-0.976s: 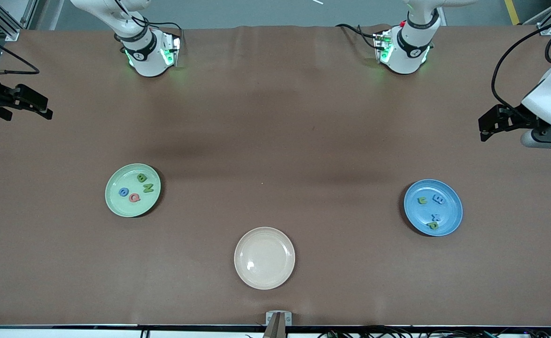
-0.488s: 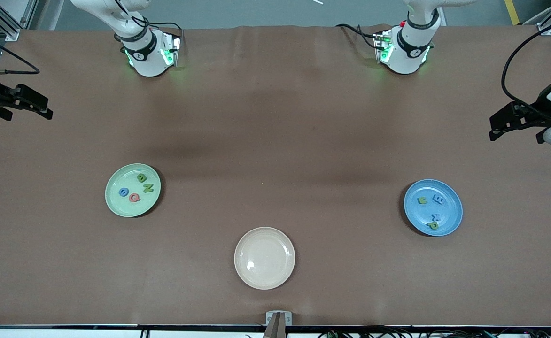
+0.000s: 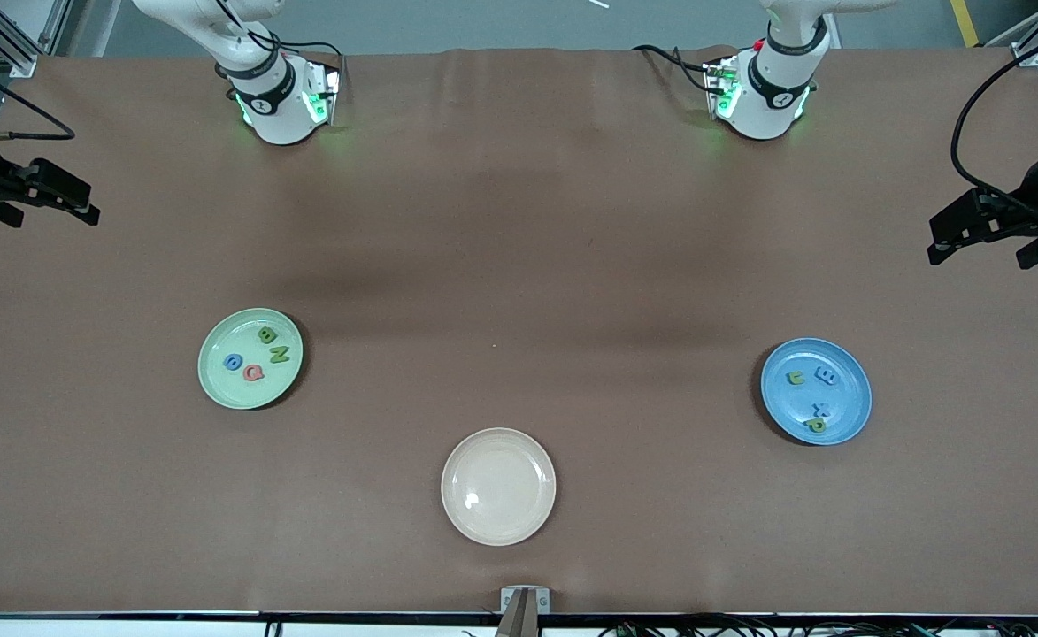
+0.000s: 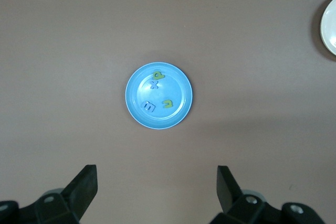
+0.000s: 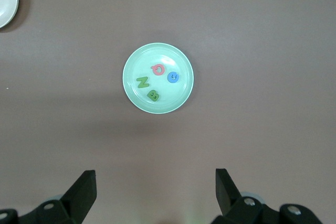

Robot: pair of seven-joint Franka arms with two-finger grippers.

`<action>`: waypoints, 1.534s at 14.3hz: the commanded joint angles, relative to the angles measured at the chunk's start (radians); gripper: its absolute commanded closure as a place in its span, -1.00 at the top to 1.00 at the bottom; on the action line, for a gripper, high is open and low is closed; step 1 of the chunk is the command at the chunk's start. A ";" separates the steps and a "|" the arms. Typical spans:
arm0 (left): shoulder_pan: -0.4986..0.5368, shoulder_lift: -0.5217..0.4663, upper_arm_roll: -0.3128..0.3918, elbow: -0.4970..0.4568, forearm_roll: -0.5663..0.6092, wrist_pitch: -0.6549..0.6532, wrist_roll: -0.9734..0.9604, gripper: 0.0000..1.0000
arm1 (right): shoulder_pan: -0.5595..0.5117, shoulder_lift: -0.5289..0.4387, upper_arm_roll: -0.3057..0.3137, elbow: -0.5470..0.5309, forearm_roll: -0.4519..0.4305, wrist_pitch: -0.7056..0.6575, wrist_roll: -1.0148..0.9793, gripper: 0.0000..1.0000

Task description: Sort upper and lower case letters into plates

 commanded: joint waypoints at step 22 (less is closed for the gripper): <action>0.024 0.006 0.002 0.008 -0.020 -0.012 -0.039 1.00 | -0.002 -0.004 0.002 -0.005 0.001 0.001 -0.006 1.00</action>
